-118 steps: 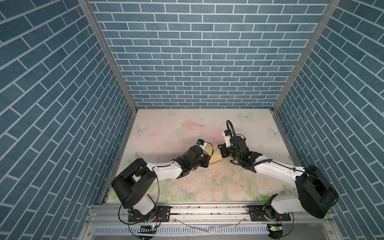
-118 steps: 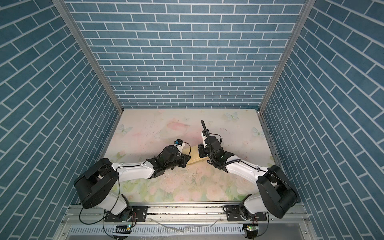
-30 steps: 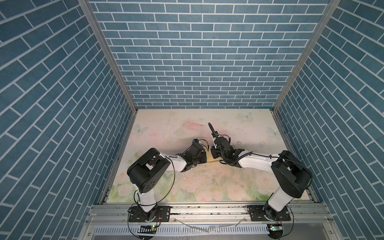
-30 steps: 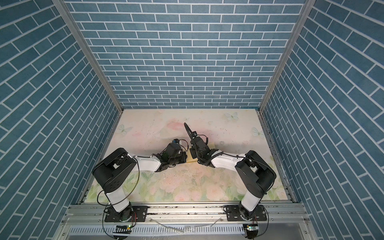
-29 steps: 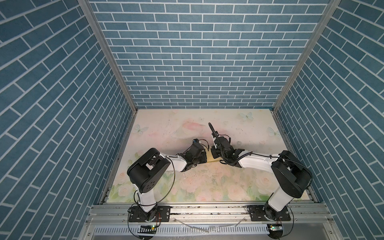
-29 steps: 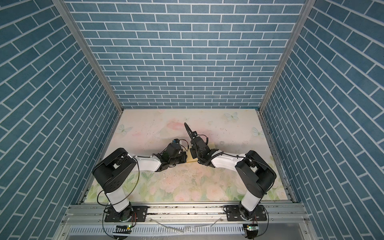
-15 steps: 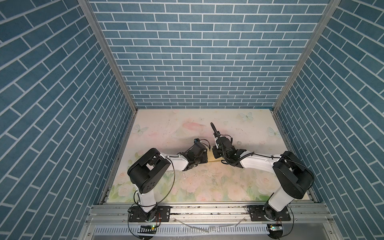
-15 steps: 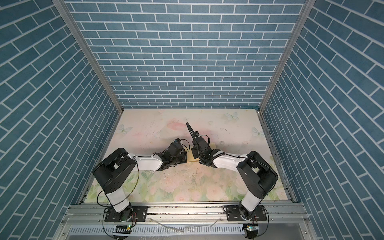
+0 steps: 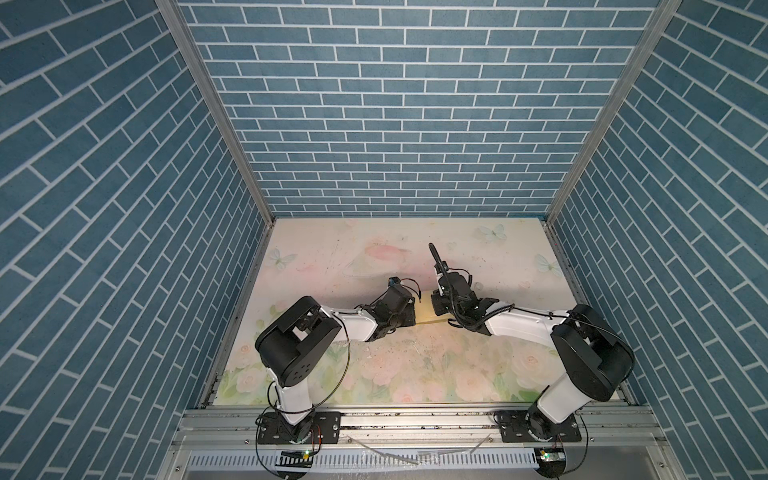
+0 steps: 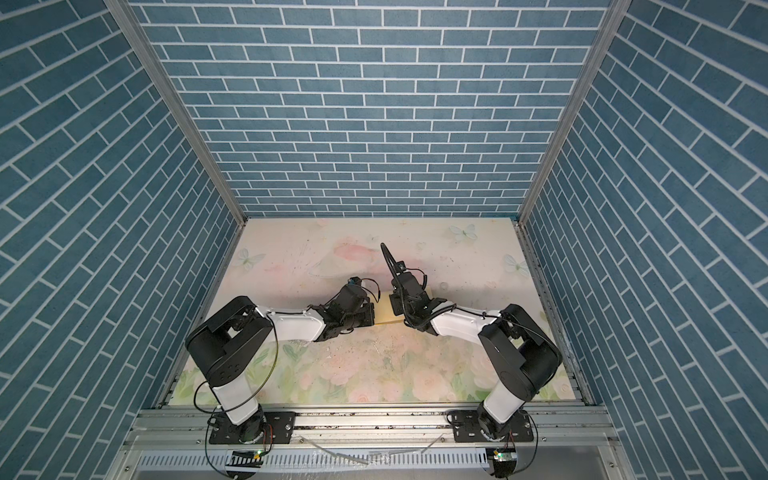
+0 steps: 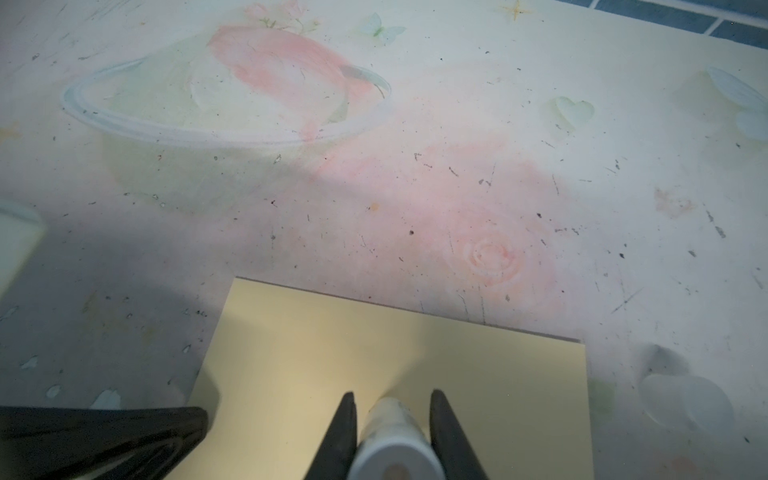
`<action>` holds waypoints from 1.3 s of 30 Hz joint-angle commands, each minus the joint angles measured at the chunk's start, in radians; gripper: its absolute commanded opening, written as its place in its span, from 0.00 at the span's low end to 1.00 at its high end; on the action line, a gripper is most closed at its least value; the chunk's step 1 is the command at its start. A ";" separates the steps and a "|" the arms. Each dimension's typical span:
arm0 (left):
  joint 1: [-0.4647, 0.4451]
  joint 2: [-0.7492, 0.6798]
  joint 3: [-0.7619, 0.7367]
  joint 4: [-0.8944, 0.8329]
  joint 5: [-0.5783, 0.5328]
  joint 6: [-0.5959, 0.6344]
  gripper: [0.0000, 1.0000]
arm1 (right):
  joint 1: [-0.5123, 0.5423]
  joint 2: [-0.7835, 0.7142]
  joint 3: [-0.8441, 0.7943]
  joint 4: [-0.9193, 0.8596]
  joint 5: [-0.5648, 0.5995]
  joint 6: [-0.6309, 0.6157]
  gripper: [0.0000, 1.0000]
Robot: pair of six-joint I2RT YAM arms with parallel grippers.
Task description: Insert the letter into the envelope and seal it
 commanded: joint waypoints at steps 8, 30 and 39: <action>0.002 0.033 -0.021 -0.138 -0.034 0.018 0.00 | -0.069 -0.039 -0.074 -0.112 0.124 -0.047 0.00; 0.003 -0.208 -0.013 -0.034 -0.024 0.115 0.08 | -0.085 -0.011 -0.047 -0.036 -0.102 -0.030 0.00; 0.023 -0.189 0.010 0.012 0.010 0.111 0.13 | -0.033 0.049 0.016 0.003 -0.200 -0.036 0.00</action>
